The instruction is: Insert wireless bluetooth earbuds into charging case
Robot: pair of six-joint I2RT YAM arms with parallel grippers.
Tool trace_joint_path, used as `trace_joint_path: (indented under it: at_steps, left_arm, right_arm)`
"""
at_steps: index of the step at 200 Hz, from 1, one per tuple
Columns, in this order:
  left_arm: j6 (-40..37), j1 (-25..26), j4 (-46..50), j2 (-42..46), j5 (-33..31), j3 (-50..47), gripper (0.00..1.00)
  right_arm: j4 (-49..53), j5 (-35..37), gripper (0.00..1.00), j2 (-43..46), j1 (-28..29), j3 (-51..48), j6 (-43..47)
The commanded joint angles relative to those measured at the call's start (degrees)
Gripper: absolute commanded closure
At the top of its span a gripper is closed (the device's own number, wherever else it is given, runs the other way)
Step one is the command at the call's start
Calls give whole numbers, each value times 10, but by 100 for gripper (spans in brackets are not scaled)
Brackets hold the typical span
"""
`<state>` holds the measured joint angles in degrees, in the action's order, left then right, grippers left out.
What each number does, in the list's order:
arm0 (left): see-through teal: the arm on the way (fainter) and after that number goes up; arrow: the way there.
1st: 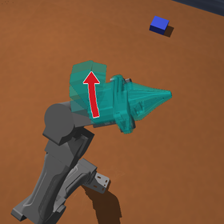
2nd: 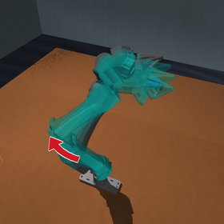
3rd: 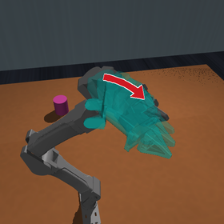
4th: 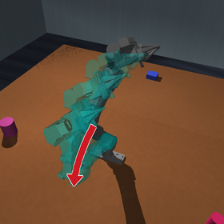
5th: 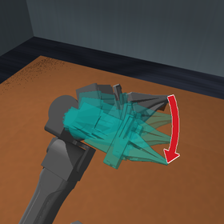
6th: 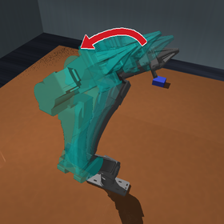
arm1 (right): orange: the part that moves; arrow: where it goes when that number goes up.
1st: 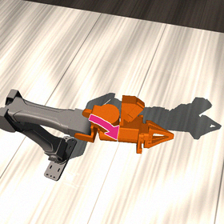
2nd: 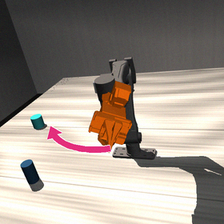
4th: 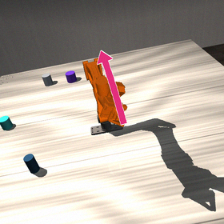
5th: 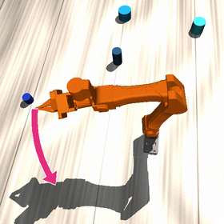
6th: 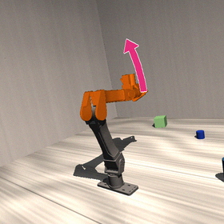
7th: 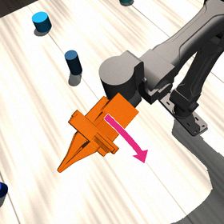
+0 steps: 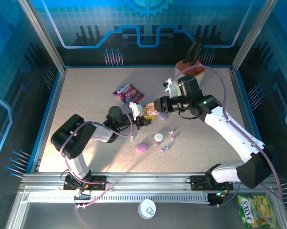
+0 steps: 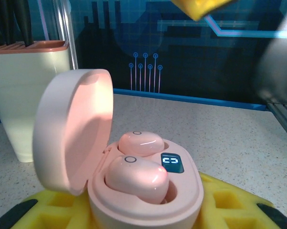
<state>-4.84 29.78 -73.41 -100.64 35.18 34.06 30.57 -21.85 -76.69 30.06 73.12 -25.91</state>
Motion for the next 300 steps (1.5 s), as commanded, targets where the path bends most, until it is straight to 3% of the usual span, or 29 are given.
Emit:
trace_joint_path:
  at_steps: [1,76,131,158,187,204,223,256,300]
  left_arm:
    - [2,0,-47,23,10,-13,66]
    - [-3,0,-41,41,2,-24,67]
    - [7,-1,-27,35,-19,-10,67]
    - [10,-1,-13,42,-13,-1,68]
    - [30,-1,-17,56,-2,4,68]
    - [54,0,-33,58,6,13,67]
    - [67,2,-36,65,10,22,67]
    - [85,5,-39,74,18,31,67]
    - [94,7,-49,70,22,35,68]
  right_arm:
    - [24,13,67,-34,4,42,27]
    - [60,-13,69,-130,6,118,46]
    - [41,-26,70,-70,8,56,40]
    - [12,-1,62,-26,-1,25,12]
    - [-67,-21,36,21,-46,-52,-90]
    - [-151,-92,29,45,-77,-115,-158]
    - [-245,-164,28,56,-92,-168,-218]
    - [-326,-222,28,50,-93,-204,-265]
    - [-382,-234,40,40,-93,-224,-312]
